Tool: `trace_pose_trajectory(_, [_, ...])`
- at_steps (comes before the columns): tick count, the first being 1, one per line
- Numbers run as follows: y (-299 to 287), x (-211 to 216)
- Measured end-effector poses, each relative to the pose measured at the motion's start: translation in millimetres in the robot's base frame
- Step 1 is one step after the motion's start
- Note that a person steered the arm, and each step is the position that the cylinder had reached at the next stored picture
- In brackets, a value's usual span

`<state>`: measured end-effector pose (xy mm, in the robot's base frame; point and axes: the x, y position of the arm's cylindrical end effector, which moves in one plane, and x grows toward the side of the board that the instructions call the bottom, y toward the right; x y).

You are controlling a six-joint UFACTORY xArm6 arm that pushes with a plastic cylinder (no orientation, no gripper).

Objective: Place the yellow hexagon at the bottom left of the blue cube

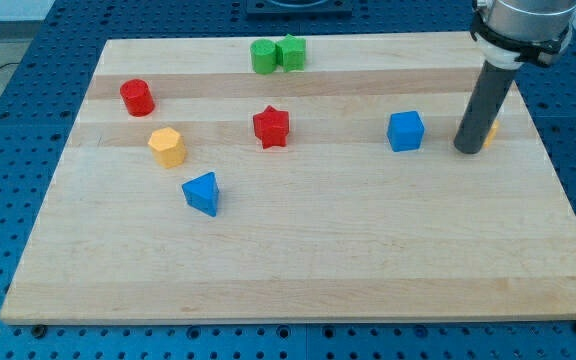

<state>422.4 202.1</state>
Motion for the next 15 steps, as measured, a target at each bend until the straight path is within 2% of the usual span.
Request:
trace_pose_trajectory(1, [-6, 26])
trace_pose_trajectory(2, [-66, 52])
trace_pose_trajectory(3, [-151, 97])
trace_pose_trajectory(4, [-295, 147])
trace_pose_trajectory(5, [-447, 144])
trace_pose_trajectory(6, [-507, 120])
trace_pose_trajectory(7, [-507, 101])
trace_pose_trajectory(8, [-506, 31])
trace_pose_trajectory(9, [-492, -7])
trace_pose_trajectory(10, [-444, -8])
trace_pose_trajectory(12, [-311, -8])
trace_pose_trajectory(14, [-302, -6])
trace_pose_trajectory(15, [-247, 19])
